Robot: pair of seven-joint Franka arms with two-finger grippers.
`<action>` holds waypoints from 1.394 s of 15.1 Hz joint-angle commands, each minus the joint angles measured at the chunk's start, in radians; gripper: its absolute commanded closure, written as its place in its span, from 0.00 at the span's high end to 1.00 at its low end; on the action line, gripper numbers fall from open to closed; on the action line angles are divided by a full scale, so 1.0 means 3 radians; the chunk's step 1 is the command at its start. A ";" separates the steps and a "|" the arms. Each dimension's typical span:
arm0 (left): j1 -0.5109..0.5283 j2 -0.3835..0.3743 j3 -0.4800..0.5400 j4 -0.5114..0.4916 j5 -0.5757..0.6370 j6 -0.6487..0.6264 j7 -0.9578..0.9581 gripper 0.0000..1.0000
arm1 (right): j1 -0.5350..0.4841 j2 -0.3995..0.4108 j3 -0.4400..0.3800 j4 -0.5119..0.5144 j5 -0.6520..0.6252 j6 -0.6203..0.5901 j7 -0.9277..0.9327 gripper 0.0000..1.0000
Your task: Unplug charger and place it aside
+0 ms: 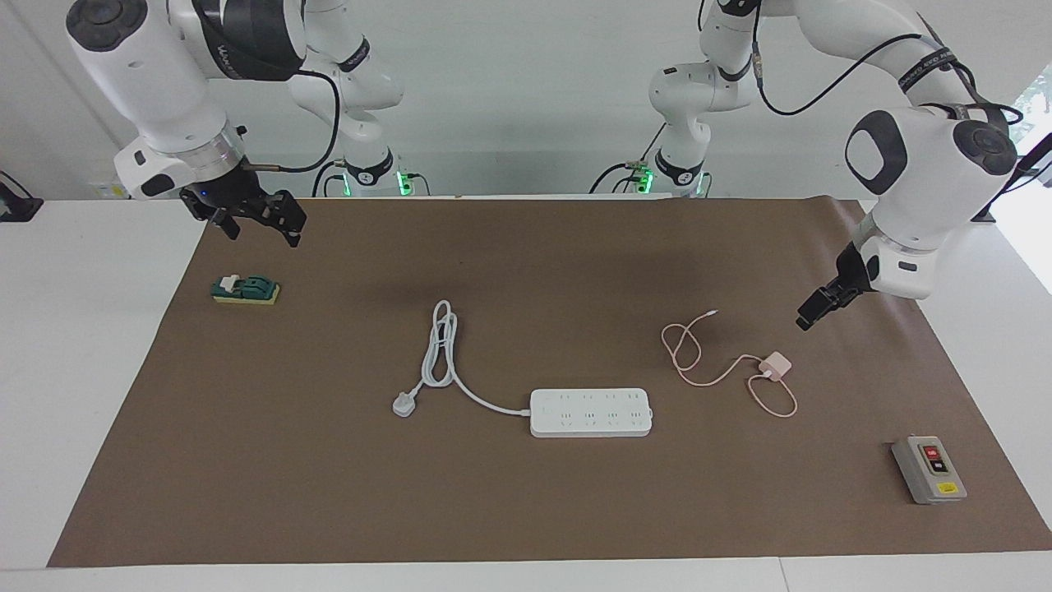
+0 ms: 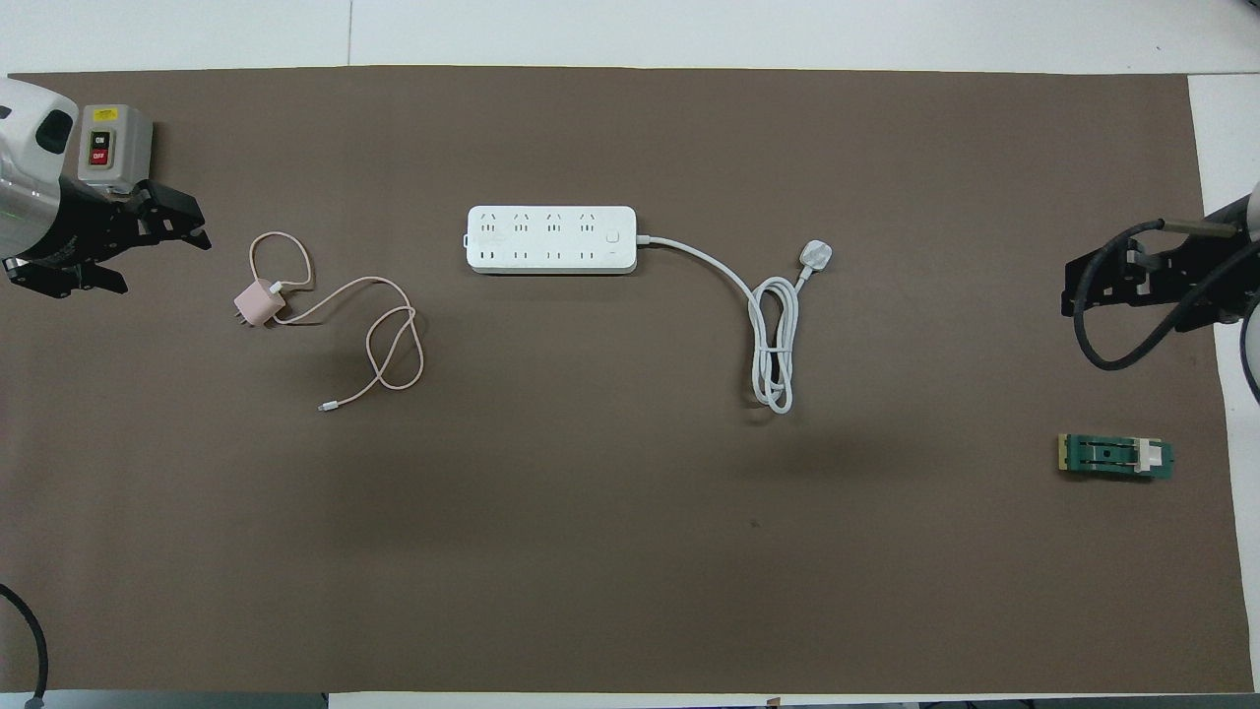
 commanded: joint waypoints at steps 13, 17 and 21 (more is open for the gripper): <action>-0.0180 -0.0640 -0.0134 0.0185 0.0055 -0.1184 0.0925 1.00 | -0.0071 -0.0234 0.0034 -0.0316 -0.0217 0.0057 -0.0088 1.00; -0.0180 -0.0670 -0.0180 0.0139 0.0060 -0.1103 0.0946 1.00 | -0.0071 -0.0234 0.0034 -0.0311 -0.0278 0.0068 -0.0312 1.00; -0.0160 -0.0747 -0.0175 0.0129 0.0055 -0.1026 0.1150 1.00 | -0.0096 -0.0229 0.0045 -0.0301 -0.0273 0.0108 -0.0501 1.00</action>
